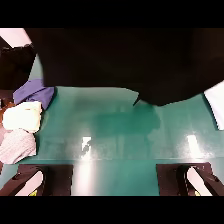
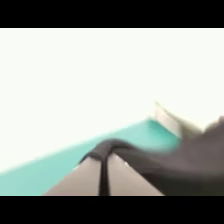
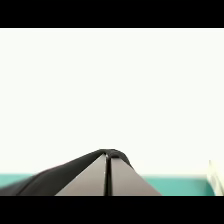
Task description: Fold the shirts.
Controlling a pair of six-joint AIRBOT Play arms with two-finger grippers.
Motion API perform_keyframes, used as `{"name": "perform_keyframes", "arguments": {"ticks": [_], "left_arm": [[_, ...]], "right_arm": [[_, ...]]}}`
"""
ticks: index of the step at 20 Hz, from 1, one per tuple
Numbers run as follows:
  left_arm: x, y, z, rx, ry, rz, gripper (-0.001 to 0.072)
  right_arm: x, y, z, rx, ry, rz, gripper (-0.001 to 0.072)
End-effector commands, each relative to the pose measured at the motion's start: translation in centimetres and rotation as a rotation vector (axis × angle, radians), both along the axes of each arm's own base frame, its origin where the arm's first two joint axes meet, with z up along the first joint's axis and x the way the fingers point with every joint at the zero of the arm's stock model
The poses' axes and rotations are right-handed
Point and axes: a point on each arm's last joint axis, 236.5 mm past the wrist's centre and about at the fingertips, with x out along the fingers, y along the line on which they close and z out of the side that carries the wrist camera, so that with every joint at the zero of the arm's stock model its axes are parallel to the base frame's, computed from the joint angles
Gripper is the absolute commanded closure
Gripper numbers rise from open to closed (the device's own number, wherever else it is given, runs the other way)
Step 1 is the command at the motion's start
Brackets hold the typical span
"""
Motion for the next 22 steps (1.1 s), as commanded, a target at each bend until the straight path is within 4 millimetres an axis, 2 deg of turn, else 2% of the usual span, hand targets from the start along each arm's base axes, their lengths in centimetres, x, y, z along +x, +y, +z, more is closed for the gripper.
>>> {"name": "perform_keyframes", "arguments": {"ticks": [1, 2, 3, 4, 6, 8, 10, 13, 14, 16, 19, 20, 22], "left_arm": [[-8.7, -1.0, 5.4, -0.015, -0.239, 0.020, 0.0681], [-9.6, -1.1, 5.6, -0.011, -0.254, 0.022, 0.0682], [-9.5, -1.1, 5.5, -0.005, -0.249, 0.024, 0.0682], [-8.5, -0.6, 4.7, 0.010, -0.220, 0.049, 0.0682], [-4.4, 1.5, 1.5, -0.001, -0.078, 0.125, 0.0682], [1.6, 4.3, -4.5, -0.019, 0.132, 0.207, 0.0682], [7.1, 5.6, -13.2, -0.016, 0.407, 0.214, 0.0682], [11.6, 5.9, -27.5, -0.005, 0.825, 0.161, 0.0682], [12.6, 6.1, -31.7, -0.016, 0.934, 0.153, 0.0681], [14.3, 6.6, -38.2, -0.042, 1.073, 0.154, 0.0681], [17.2, 7.6, -43.9, -0.004, 1.108, 0.159, 0.0681], [18.3, 7.6, -44.9, -0.005, 1.105, 0.148, 0.0681], [20.6, 7.3, -45.7, -0.025, 1.054, 0.121, 0.0681]], "right_arm": [[-5.4, 2.5, 5.3, -0.078, -0.153, 0.001, 0.0691], [-5.8, 2.6, 5.4, -0.088, -0.157, -0.004, 0.0691], [-5.7, 2.1, 5.2, -0.103, -0.143, -0.035, 0.0692], [-5.0, 1.1, 4.4, -0.095, -0.109, -0.064, 0.0693], [-2.1, -1.1, 1.1, -0.051, 0.030, -0.103, 0.0694], [2.4, -3.1, -4.7, 0.013, 0.260, -0.091, 0.0694], [7.0, -4.7, -12.9, 0.094, 0.556, -0.052, 0.0694], [11.5, -5.1, -26.2, 0.185, 1.007, 0.051, 0.0693], [12.6, -4.6, -29.9, 0.204, 1.121, 0.091, 0.0693], [15.0, -3.5, -35.5, 0.228, 1.251, 0.143, 0.0693], [18.7, -2.9, -42.0, 0.208, 1.321, 0.114, 0.0693], [20.1, -2.9, -43.6, 0.189, 1.310, 0.092, 0.0693], [23.2, -2.6, -45.3, 0.159, 1.237, 0.054, 0.0693]]}}
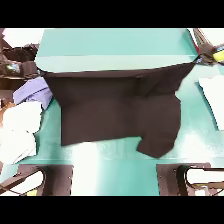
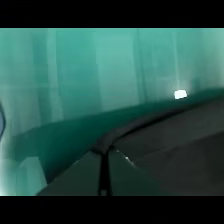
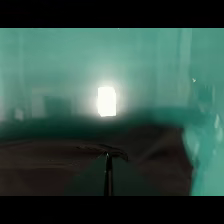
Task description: Fold the shirts.
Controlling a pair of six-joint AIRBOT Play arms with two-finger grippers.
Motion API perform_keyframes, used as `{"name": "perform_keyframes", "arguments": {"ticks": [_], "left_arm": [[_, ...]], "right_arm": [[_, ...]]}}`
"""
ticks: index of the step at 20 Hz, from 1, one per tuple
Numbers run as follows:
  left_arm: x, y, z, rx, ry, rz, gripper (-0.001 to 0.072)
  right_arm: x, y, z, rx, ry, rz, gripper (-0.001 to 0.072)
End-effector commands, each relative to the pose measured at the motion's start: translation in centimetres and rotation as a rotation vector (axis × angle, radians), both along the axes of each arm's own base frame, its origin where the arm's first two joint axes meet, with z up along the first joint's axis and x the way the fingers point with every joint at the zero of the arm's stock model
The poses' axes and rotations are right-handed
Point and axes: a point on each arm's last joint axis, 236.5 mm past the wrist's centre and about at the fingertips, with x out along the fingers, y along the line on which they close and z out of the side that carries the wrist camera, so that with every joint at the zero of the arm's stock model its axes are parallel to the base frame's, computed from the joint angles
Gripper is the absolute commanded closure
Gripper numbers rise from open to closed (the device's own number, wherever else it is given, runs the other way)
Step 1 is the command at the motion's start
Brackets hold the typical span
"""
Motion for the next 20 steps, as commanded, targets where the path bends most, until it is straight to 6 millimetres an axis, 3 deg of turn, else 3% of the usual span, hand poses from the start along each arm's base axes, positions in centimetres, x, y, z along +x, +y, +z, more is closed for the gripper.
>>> {"name": "perform_keyframes", "arguments": {"ticks": [1, 6, 8, 10, 15, 18, 20], "left_arm": [[4.0, 0.2, -3.5, -0.027, -0.053, 0.002, 0.0681], [9.9, 4.4, -2.6, 0.008, -0.244, 0.199, 0.0681], [11.1, 5.8, -1.5, 0.020, -0.310, 0.258, 0.0681], [11.5, 5.8, -2.0, 0.036, -0.315, 0.244, 0.0681], [9.6, 3.3, -7.0, 0.011, -0.137, 0.118, 0.0681], [6.4, 1.6, -9.4, 0.042, -0.009, -0.027, 0.0681], [3.9, 1.6, -11.5, 0.084, 0.101, -0.087, 0.0681]], "right_arm": [[5.1, 0.7, -4.8, -0.069, -0.067, -0.023, 0.0693], [10.5, 1.9, -4.3, -0.088, -0.263, -0.054, 0.0693], [11.5, 2.2, -3.5, -0.103, -0.323, -0.050, 0.0693], [11.5, 1.7, -3.7, -0.145, -0.322, -0.042, 0.0693], [8.0, 2.0, -8.4, -0.222, -0.120, 0.051, 0.0693], [3.9, 2.8, -13.2, -0.248, 0.069, 0.122, 0.0693], [2.0, 3.1, -15.7, -0.264, 0.147, 0.148, 0.0693]]}}
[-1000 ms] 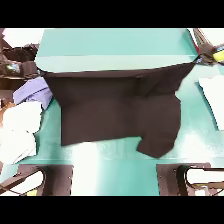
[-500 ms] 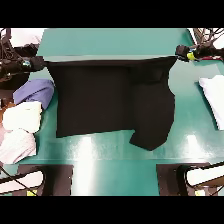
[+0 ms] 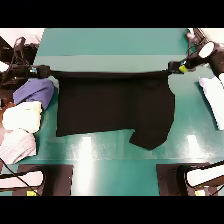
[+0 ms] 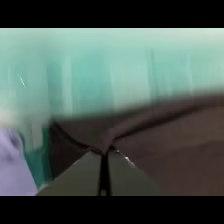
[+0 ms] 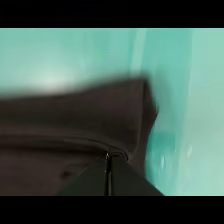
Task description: Fold the shirts.
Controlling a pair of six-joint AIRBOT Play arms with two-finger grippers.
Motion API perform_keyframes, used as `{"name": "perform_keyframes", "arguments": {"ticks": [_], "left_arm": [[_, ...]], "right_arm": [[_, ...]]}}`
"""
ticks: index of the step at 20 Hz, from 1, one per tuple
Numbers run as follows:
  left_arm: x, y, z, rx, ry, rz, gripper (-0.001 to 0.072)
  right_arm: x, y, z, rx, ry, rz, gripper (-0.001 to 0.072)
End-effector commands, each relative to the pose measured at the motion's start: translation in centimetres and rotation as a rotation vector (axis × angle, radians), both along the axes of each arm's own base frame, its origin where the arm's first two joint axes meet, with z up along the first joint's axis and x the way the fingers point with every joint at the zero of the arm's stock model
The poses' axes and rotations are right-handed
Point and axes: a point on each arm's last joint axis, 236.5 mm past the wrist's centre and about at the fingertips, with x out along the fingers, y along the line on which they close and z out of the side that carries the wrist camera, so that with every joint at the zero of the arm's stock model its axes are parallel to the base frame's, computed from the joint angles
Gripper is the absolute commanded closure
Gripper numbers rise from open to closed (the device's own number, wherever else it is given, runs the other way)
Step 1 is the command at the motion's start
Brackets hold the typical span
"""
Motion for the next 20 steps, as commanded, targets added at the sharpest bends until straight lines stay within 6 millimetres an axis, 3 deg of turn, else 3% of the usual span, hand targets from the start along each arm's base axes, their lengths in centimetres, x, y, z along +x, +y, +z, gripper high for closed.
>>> {"name": "perform_keyframes", "arguments": {"ticks": [1, 4, 8, 9, 10, 11, 13, 16, 18, 20], "left_arm": [[-4.6, -0.4, -4.0, 0.060, 0.206, -0.109, 0.0681], [-6.7, -0.1, -6.4, 0.071, 0.300, -0.111, 0.0681], [-8.5, -1.0, -7.0, 0.028, 0.378, -0.124, 0.0679], [-8.8, -1.1, -7.1, 0.014, 0.399, -0.117, 0.0607], [-9.2, -1.2, -7.1, 0.008, 0.415, -0.118, 0.0314], [-9.4, -1.3, -7.2, -0.005, 0.434, -0.105, 0.0134], [-10.2, -1.3, -7.0, -0.021, 0.473, -0.084, 0.0132], [-12.6, -0.8, -5.9, 0.031, 0.519, -0.122, 0.0160], [-14.7, -1.2, -5.0, 0.032, 0.545, -0.149, 0.0160], [-17.2, -1.8, -5.5, 0.015, 0.582, -0.134, 0.0160]], "right_arm": [[-3.9, 0.5, -4.4, -0.040, 0.164, 0.042, 0.0693], [-5.4, 1.2, -6.0, -0.040, 0.220, 0.060, 0.0692], [-7.0, 1.1, -6.4, -0.036, 0.290, 0.064, 0.0690], [-7.5, 1.1, -6.5, -0.034, 0.309, 0.064, 0.0685], [-8.0, 0.9, -6.5, -0.033, 0.331, 0.064, 0.0552], [-8.5, 0.6, -6.6, -0.030, 0.351, 0.058, 0.0366], [-9.6, 0.4, -6.1, -0.028, 0.386, 0.060, 0.0342], [-11.1, -0.2, -3.2, -0.021, 0.386, 0.078, 0.0343], [-11.9, 1.4, -0.3, 0.083, 0.343, 0.143, 0.0346], [-12.6, 3.4, 2.7, 0.231, 0.301, 0.178, 0.0346]]}}
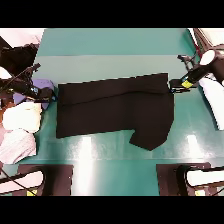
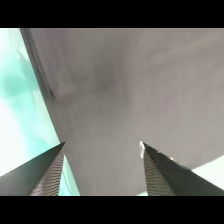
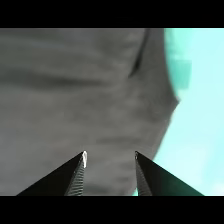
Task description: Fold the shirts.
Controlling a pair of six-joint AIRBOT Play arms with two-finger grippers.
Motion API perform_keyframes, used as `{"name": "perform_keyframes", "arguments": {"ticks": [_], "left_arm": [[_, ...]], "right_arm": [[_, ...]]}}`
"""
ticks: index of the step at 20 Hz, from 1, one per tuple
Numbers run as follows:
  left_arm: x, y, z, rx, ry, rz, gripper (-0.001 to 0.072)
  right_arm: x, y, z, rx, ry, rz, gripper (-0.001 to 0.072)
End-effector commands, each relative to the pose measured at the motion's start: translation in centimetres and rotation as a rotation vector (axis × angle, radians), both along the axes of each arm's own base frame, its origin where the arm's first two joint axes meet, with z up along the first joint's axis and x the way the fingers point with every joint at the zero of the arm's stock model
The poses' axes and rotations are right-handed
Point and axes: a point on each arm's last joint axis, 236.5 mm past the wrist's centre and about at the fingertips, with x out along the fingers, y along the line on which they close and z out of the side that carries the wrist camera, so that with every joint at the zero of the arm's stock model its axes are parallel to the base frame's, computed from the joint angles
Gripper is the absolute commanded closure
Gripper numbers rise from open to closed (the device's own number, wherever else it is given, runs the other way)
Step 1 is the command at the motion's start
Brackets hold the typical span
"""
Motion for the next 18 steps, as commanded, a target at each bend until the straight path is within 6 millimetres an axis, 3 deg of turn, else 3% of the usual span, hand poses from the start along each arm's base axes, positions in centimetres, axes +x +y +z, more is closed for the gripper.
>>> {"name": "perform_keyframes", "arguments": {"ticks": [1, 6, 9, 15, 18], "left_arm": [[-4.8, -0.7, -0.8, -0.008, 0.090, 0.036, 0.0159], [-13.3, -3.3, -5.5, -0.075, 0.199, 0.138, 0.0159], [-16.6, -3.8, -7.4, -0.077, 0.256, 0.176, 0.0159], [-16.8, -3.4, -7.9, -0.058, 0.268, 0.203, 0.0160], [-16.4, -3.2, -6.8, -0.053, 0.263, 0.181, 0.0160]], "right_arm": [[-1.8, 2.9, 4.7, 0.216, -0.040, 0.048, 0.0346], [-2.1, 2.7, 6.1, 0.216, -0.071, 0.054, 0.0346], [-2.6, 3.8, 6.1, 0.219, -0.053, 0.087, 0.0346], [-3.5, 5.3, 6.0, 0.221, -0.029, 0.150, 0.0346], [-3.5, 5.3, 6.0, 0.221, -0.029, 0.150, 0.0346]]}}
